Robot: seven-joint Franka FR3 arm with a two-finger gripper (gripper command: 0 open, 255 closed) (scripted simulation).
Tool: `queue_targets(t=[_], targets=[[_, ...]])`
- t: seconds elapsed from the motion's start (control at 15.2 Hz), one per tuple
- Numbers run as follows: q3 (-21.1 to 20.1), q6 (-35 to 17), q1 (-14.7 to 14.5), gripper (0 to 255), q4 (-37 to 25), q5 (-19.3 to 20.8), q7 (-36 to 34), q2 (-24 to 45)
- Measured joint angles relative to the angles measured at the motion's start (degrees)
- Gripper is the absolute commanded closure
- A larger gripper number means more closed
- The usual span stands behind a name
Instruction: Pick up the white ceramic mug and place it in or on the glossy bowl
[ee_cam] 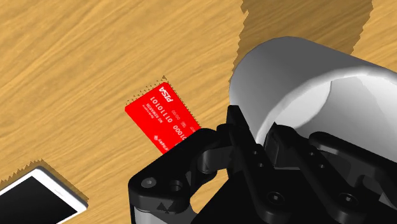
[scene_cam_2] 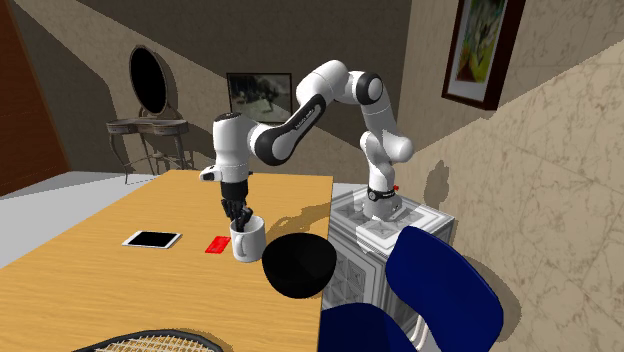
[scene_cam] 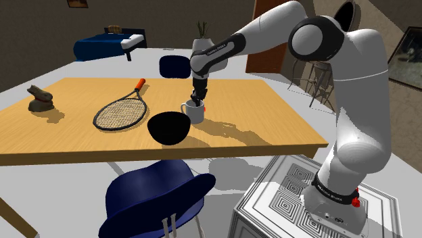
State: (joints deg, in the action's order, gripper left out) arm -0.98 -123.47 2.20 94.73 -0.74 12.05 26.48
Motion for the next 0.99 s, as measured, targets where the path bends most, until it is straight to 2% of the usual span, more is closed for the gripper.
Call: queue_targets(t=[0.33,0.99], targets=[[0.0,0.8,0.0,255,-0.3,0.0,0.0,-0.4],[0.0,7.1,0.0,255,-4.1,0.0,-0.2,-3.0]])
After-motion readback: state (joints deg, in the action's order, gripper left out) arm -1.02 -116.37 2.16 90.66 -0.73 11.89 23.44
